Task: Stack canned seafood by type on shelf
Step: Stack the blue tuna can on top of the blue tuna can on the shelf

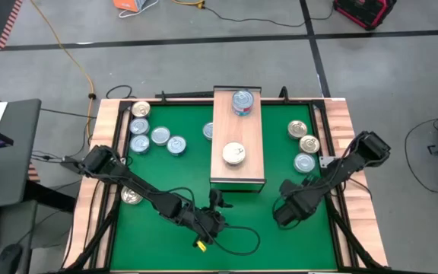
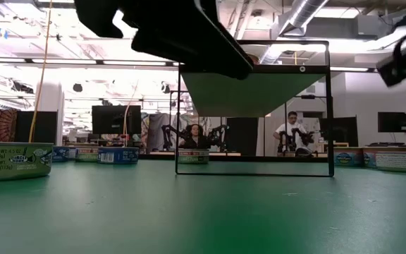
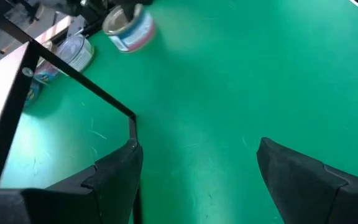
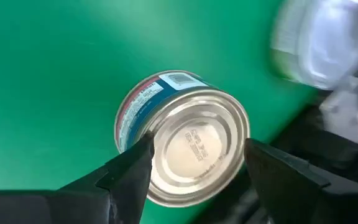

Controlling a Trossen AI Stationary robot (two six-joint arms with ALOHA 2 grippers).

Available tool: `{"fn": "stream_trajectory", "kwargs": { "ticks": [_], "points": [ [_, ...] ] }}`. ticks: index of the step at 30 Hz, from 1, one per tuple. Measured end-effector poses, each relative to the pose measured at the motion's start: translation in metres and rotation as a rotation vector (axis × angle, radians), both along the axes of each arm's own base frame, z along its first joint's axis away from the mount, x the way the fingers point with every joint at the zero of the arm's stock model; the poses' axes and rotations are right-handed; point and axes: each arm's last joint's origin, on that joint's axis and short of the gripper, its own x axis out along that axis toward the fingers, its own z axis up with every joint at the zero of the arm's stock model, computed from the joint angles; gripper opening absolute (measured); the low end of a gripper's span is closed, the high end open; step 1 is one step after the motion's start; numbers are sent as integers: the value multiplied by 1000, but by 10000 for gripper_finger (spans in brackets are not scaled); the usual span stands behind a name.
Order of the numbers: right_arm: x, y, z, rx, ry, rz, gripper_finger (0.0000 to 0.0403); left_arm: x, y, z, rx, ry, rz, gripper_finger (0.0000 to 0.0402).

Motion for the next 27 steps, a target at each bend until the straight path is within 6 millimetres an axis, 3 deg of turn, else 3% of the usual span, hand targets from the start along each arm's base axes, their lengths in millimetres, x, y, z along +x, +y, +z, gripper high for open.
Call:
{"fn": "stream_trajectory", "kwargs": {
  "ticks": [7,10,15,21,24,27],
  "points": [
    [25,37,18,115,-340,113,292,1,-1,-2,-68,-13,19,302],
    [31,43,26,82,-445,150,292,2,-2,0,-93,-27,13,302],
    [23,45,34,16,-423,150,292,4,-4,1,-214,-21,-31,302],
    [8,56,26,79,-348,221,292,9,1,4,-285,-48,-25,302],
    [3,63,19,120,-365,243,292,17,1,-3,-333,-74,-30,302],
    [-3,67,10,142,-382,259,292,26,-4,-26,-347,-60,-51,302]
  ]
}}
